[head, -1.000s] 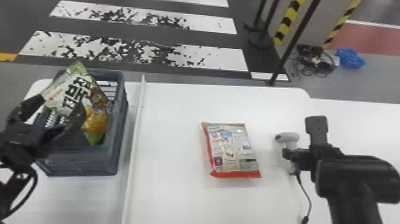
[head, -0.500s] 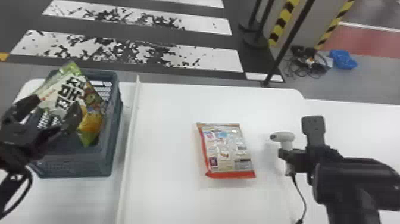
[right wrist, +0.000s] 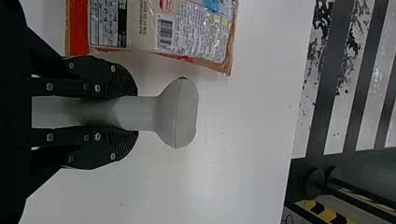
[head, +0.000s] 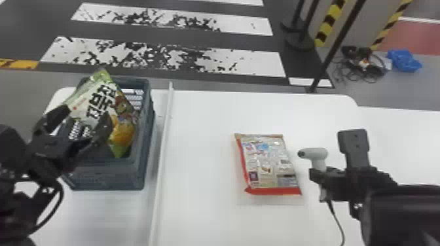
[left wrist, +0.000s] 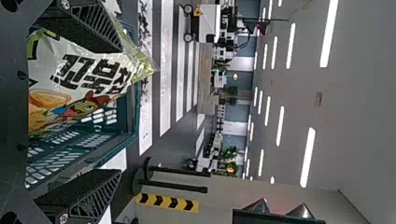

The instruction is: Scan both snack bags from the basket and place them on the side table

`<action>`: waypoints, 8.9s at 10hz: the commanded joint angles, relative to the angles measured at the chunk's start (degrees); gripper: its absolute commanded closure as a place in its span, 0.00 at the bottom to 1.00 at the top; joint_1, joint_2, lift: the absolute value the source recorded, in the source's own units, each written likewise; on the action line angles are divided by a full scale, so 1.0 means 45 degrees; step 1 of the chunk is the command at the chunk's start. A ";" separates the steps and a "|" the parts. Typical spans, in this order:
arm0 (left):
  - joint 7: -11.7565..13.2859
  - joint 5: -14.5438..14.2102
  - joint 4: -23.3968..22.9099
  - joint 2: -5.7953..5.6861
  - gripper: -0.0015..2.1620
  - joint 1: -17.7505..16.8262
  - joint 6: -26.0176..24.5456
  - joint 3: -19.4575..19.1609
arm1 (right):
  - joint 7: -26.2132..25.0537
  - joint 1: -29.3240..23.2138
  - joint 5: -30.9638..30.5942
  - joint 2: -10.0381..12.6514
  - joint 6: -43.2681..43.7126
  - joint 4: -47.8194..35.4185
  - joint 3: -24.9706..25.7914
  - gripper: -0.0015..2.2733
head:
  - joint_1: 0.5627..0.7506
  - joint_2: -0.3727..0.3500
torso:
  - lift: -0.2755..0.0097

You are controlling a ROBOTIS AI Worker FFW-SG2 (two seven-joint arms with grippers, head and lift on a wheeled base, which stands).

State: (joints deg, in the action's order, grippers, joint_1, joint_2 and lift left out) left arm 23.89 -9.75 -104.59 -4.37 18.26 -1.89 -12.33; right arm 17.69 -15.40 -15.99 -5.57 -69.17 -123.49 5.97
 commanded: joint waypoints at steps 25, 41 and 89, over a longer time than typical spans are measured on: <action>0.0003 -0.0020 0.0196 0.0035 0.04 0.0005 0.0000 -0.0190 | -0.0317 0.2328 -0.0334 -0.0285 0.4168 0.5801 0.1622 0.99 | 0.70 0.31 | 0.70; 0.0081 0.0000 0.0177 -0.0043 0.04 0.0064 0.0000 -0.0131 | 0.1870 0.0394 0.2635 -0.0031 0.1277 0.1816 0.1543 0.04 | 0.70 0.45 | 0.70; -0.0095 0.0800 -0.0683 -0.0239 0.03 -0.2456 -0.4883 -0.1674 | -0.4380 -0.3356 0.3963 0.1250 1.8309 0.3613 -0.1992 0.02 | 0.70 0.65 | 0.70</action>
State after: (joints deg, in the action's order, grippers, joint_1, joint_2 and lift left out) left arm 23.52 -6.62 -107.72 -5.41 7.50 -23.60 -19.27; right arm -2.02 -30.00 2.11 0.00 12.27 -107.80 -1.93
